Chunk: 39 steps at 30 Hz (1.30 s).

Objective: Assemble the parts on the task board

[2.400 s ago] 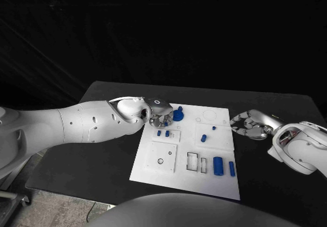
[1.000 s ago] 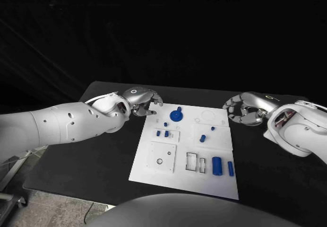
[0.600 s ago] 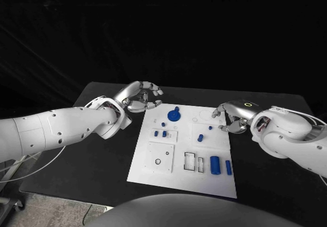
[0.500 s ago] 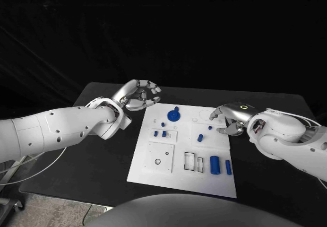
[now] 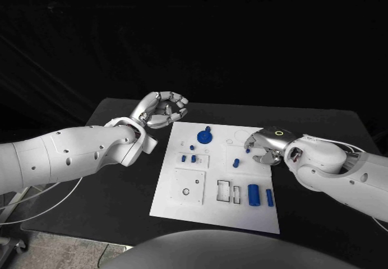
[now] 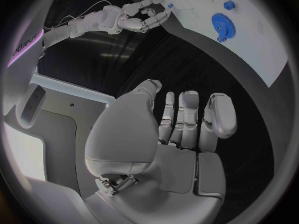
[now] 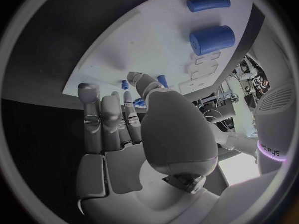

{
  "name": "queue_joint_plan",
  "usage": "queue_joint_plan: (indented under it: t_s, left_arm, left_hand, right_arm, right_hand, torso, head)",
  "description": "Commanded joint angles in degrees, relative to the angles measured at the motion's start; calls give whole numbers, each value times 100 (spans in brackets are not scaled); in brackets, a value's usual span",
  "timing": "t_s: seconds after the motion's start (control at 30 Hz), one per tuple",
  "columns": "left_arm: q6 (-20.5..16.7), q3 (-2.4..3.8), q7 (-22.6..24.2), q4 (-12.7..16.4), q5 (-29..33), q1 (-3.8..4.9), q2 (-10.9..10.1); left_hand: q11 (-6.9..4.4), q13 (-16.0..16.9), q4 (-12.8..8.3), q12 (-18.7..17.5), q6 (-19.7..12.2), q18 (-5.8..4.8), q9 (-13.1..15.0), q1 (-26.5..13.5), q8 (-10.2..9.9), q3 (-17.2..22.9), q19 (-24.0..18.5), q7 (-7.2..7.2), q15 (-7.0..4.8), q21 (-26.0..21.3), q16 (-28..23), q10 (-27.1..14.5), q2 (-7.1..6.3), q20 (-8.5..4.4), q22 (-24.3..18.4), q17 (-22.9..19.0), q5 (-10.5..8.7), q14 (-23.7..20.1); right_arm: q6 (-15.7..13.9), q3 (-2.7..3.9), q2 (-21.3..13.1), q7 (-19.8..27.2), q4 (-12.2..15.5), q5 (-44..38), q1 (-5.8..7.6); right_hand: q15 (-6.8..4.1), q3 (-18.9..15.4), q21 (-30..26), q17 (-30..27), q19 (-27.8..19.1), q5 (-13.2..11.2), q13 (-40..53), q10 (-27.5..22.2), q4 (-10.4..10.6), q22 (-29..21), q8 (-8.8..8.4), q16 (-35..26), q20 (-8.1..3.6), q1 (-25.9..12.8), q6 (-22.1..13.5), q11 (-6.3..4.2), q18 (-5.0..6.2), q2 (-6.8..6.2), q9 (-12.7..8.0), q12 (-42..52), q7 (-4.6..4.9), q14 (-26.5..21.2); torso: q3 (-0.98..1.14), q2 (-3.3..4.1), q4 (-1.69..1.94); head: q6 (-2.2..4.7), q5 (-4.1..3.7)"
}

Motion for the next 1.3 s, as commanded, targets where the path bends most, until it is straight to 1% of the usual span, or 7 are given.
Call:
queue_joint_plan:
  t_s: [0.03, 0.13, 0.3, 0.6, 0.73, 1.0, 1.3]
  left_arm:
    - [131, 2, 147, 14, 159, 3, 26]
    - [151, 0, 129, 17, 126, 3, 34]
    - [177, -1, 95, 11, 90, 3, 51]
    - [214, -1, 48, -17, 55, 2, 88]
    - [230, -2, 28, -26, 39, 2, 95]
    - [260, -3, -16, -37, -27, 2, 104]
    - [287, -3, -47, -51, -54, 1, 119]
  left_hand:
    - [2, -28, 6, 12, 43, 120, -20, 76, 23, -42, -20, 18, 15, 15, 11, 56, 10, 42, 982, -19, 45, -11]
    - [2, -49, 2, 11, 46, 123, -35, 119, 26, -48, -25, 24, 17, 12, 9, 68, 15, 46, 981, -34, 73, -21]
    - [5, -87, -4, 6, 44, 126, -62, 201, 28, -53, -35, 36, 20, 9, 9, 86, 29, 54, 978, -54, 101, -35]
    - [7, -141, -8, 5, 43, 127, -97, 322, 36, -50, -39, 72, 29, 13, 19, 126, 60, 64, 977, -63, 144, -40]
    - [7, -174, -9, 5, 51, 127, -115, 392, 49, -44, -38, 96, 35, 18, 24, 159, 83, 71, 978, -74, 177, -45]
    - [3, -217, -6, 4, 98, 126, -127, 464, 88, -44, -34, 134, 39, 29, 35, 204, 105, 78, 980, -79, 226, -46]
    - [-3, -249, -4, 6, 118, 124, -137, 509, 112, -47, -26, 162, 42, 42, 46, 246, 113, 82, 984, -77, 273, -41]
  right_arm:
    - [-144, 2, 53, 205, -85, -92, -25]
    - [-185, 2, 103, 257, -162, -52, -43]
    - [-265, 2, 150, 331, -253, 16, -58]
    - [-316, 2, 232, 436, -410, 161, -75]
    - [-316, 2, 264, 473, -466, 212, -81]
    - [-360, 1, 300, 559, -551, 289, -101]
    - [-266, 1, 365, 555, -655, 307, -132]
  right_hand:
    - [-2, 87, 41, -2, 62, 178, -95, 84, -5, 401, -61, 44, 1, -20, 42, 3, -71, 63, 4, 27, -13, 45]
    - [0, 168, 66, -5, 79, 332, -171, 146, -3, 424, -63, 73, 1, -30, 95, 7, -75, 88, 14, 19, 45, 52]
    - [6, 275, 83, -19, 85, 434, -246, 224, -8, 438, -79, 84, 6, -20, 118, 22, -79, 144, 19, 10, 46, 45]
    - [0, 418, 88, -80, 84, 362, -401, 438, 24, 439, -91, 66, 11, -70, 170, 11, -75, 227, 42, -13, 74, 20]
    - [-13, 458, 68, -125, 64, 307, -498, 551, 7, 433, 12, 41, 4, -70, 379, -14, -69, 253, 120, -38, 134, -8]
    - [-46, 438, 134, -147, 88, 282, -649, 808, -59, 444, 203, 79, -28, -53, 632, -83, -75, 288, 349, -47, 153, 11]
    - [-62, 436, 135, -186, 82, 308, -709, 896, -132, 445, 258, 58, -44, -1, 668, -102, -73, 281, 457, -56, 164, -7]
  torso:
    - [1, 3, 13]
    - [-5, 3, 6]
    - [-8, 3, 14]
    - [-6, -3, 11]
    - [-7, -6, 11]
    - [-7, -3, 11]
    - [-7, 1, 11]
  head:
    - [-1, -6]
    - [-1, 0]
    - [-1, 3]
    - [-1, 11]
    - [-1, 11]
    - [-1, 14]
    - [-1, 13]
